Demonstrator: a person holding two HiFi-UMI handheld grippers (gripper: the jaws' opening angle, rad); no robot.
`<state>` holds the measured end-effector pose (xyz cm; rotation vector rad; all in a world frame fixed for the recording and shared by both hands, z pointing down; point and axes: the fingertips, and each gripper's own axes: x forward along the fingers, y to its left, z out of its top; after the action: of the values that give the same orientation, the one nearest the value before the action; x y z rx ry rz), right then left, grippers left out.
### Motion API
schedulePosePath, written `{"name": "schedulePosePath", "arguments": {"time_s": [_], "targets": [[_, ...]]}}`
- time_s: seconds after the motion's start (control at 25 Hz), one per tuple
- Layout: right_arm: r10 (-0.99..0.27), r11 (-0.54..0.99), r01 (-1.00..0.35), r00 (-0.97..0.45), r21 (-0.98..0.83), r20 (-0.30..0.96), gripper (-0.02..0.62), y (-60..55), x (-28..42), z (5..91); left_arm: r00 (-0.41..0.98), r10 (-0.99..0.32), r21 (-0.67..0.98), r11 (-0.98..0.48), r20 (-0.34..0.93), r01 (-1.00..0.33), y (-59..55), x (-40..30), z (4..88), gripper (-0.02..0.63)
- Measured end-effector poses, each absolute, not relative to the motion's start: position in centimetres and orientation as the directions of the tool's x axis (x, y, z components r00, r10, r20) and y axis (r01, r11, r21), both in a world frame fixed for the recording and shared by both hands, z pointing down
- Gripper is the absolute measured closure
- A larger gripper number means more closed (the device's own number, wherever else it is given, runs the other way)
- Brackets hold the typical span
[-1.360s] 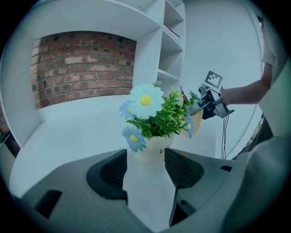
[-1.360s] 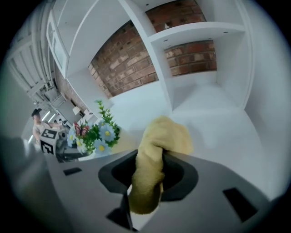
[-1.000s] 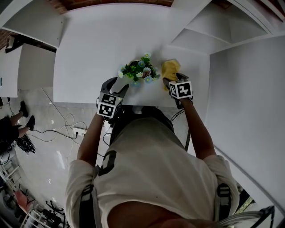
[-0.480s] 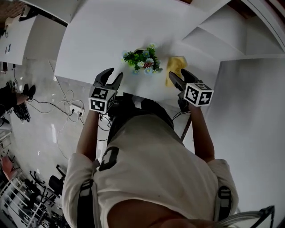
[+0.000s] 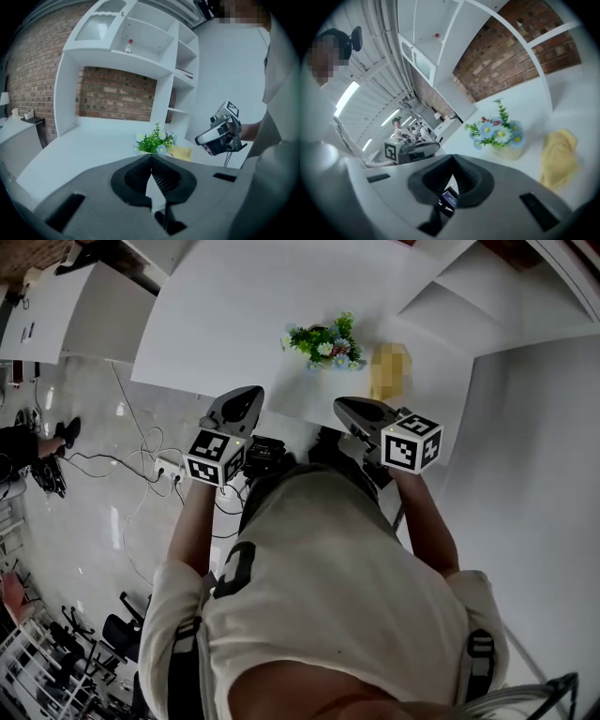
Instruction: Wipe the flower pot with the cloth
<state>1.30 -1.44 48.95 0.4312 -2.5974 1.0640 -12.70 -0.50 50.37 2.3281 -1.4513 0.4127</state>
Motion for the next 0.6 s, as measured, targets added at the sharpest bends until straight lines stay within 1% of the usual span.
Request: {"name": "schedulePosePath", "arguments": {"time_s": [0.12,0.28,0.4,0.6], "targets": [[-0.147,0.655,-0.338,-0.934,-0.676,0.325,0.584,2.4,-1.6,47.3,0.468,-0.803,0.286,-0.381,0.369,-0.879,2.3,-13.4,50.6,0.586],[-0.142,0.597,-0.285,-0.958,-0.75,0.251,0.584,7.4,-4.4,46.5,0.512,-0.809,0.478,-0.342,0.287,-0.809,6.1,-14.3,50.9,0.586],[-0.134,0.59,-0.281,-0.959,-0.757,0.251,0.584,10.5,-6.0,46.7,0.526,-0.809,0.528,-0.336,0.262,-0.78,8.3,-15.5,51.1,0.586],[-0.148,0.607,-0.321,-0.944,-0.727,0.294,0.584,13.8,-6.1,46.1,0.562,-0.786,0.522,-0.376,0.258,-0.766,10.9,-15.3,49.9,0.586]]}}
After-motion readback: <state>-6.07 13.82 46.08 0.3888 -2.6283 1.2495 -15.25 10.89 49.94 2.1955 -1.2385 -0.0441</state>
